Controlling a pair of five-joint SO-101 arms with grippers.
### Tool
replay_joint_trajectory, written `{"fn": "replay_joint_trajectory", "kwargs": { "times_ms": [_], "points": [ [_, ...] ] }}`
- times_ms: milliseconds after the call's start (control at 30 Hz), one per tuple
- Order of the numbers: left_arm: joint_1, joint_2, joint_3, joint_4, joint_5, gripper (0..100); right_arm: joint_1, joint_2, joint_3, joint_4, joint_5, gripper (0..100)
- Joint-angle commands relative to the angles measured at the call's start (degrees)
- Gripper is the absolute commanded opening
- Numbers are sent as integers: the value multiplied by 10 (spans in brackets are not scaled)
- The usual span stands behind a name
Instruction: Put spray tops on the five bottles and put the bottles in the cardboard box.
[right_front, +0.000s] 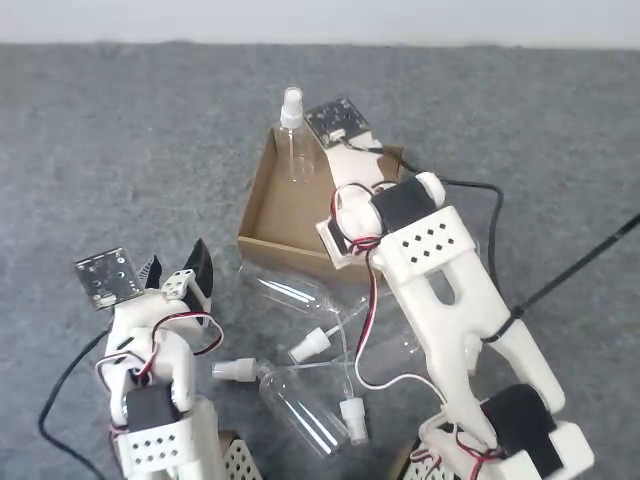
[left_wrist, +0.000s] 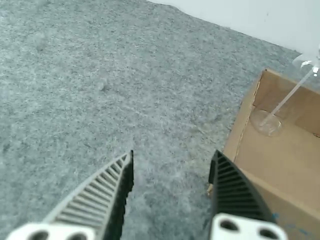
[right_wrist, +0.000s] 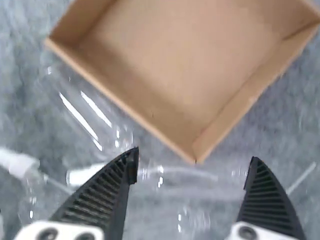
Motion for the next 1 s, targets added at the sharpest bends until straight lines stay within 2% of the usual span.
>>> {"fn": "replay_joint_trajectory", "kwargs": {
  "times_ms": [0,267,467,667,733,967],
  "points": [
    [-5,-18,-7,4,-4,235,-7,-38,-23,55,-6,284],
    [-6,-18,-7,4,-4,235,-9,-66,-23,132,-6,284],
    [-39,-17,-7,-19,-1,235,-28,-145,-22,177,-6,284],
    [-38,-13,-7,-20,-1,235,-116,-195,42,197,-8,283],
    [-38,-13,-7,-20,-1,235,-149,-213,87,181,-10,283],
    [-38,-13,-7,-20,-1,235,-247,-302,247,78,-93,282]
  ]
}}
